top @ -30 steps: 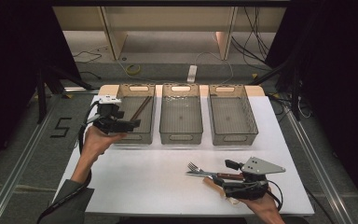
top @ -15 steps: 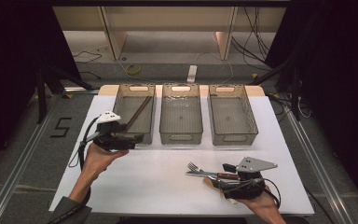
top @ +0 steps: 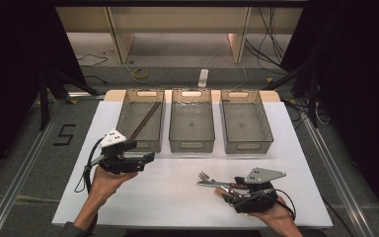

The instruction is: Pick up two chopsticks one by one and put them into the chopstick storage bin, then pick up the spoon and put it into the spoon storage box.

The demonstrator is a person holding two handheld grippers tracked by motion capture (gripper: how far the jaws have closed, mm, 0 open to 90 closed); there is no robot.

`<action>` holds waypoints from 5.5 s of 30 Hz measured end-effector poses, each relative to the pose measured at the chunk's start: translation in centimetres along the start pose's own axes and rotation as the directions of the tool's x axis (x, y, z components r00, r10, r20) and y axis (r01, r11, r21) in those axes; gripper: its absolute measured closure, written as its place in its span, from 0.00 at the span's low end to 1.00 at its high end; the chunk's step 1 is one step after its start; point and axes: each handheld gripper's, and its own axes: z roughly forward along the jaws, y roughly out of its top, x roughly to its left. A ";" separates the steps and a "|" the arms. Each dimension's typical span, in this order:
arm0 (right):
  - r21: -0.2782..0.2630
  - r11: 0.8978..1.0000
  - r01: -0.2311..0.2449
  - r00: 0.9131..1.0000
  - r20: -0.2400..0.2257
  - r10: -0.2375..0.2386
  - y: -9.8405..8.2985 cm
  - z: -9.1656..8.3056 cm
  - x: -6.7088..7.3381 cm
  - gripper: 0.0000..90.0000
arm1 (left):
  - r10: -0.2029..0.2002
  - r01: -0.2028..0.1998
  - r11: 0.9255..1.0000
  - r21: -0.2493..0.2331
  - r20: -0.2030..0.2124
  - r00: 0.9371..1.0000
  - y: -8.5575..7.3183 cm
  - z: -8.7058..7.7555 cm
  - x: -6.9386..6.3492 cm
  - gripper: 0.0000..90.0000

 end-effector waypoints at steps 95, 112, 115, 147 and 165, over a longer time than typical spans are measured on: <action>0.132 0.991 0.014 0.993 -0.120 0.002 3.9 2.5 -0.6 0.85 | 0.053 -0.053 0.999 0.013 0.001 0.999 -3.8 -1.2 -1.8 0.17; 0.077 0.997 -0.003 0.995 -0.102 0.010 5.2 2.5 -1.3 0.85 | 0.049 -0.049 0.999 0.005 -0.006 0.999 -3.8 -1.2 -1.7 0.17; 0.068 0.998 0.000 0.996 -0.090 0.006 5.9 2.6 -1.7 0.85 | 0.047 -0.047 0.999 0.003 -0.007 0.999 -3.8 -1.3 -1.6 0.17; -0.011 1.000 -0.008 0.999 0.039 0.008 17.7 6.6 -5.8 0.84 | 0.038 -0.038 0.998 -0.046 -0.007 0.999 -3.7 -1.6 -1.6 0.17; -0.024 0.998 -0.059 0.994 0.094 0.061 21.6 9.6 -7.3 0.84 | 0.033 -0.034 0.997 -0.064 -0.010 0.999 -3.7 -1.7 -1.6 0.17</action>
